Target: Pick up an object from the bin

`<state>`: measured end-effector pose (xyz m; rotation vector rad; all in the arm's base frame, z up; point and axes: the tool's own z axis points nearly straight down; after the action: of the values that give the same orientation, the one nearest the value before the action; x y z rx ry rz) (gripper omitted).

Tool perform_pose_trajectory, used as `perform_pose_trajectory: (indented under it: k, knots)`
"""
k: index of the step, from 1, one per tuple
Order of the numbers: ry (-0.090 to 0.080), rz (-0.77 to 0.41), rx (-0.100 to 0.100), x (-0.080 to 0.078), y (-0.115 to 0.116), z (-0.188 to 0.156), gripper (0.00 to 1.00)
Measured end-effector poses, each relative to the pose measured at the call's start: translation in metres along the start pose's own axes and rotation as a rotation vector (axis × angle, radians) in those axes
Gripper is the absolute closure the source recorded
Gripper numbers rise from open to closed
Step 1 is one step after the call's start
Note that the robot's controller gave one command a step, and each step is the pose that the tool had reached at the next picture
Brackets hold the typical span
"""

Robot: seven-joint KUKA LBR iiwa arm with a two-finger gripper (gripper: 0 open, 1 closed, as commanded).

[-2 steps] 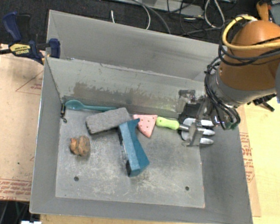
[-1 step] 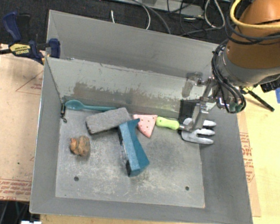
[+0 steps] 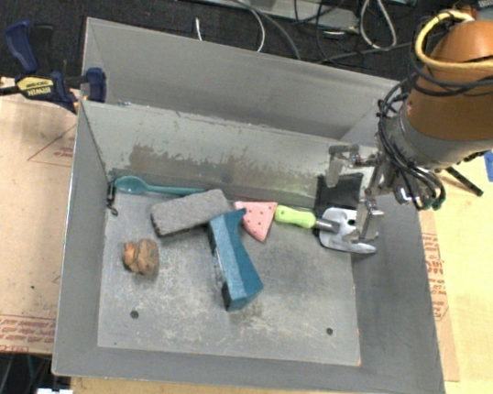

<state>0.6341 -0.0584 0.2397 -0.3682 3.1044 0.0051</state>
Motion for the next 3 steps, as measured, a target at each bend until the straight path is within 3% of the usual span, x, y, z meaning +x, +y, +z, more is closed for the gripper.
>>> perform_pose_trajectory:
  k: [1,2,3]
  knots:
    - [0.002,-0.128,-0.002,0.008,-0.018,0.032,0.00]
    - [0.001,0.122,-0.001,0.006,-0.020,0.072,0.00]
    - [-0.007,0.007,0.000,0.012,-0.072,0.096,0.00]
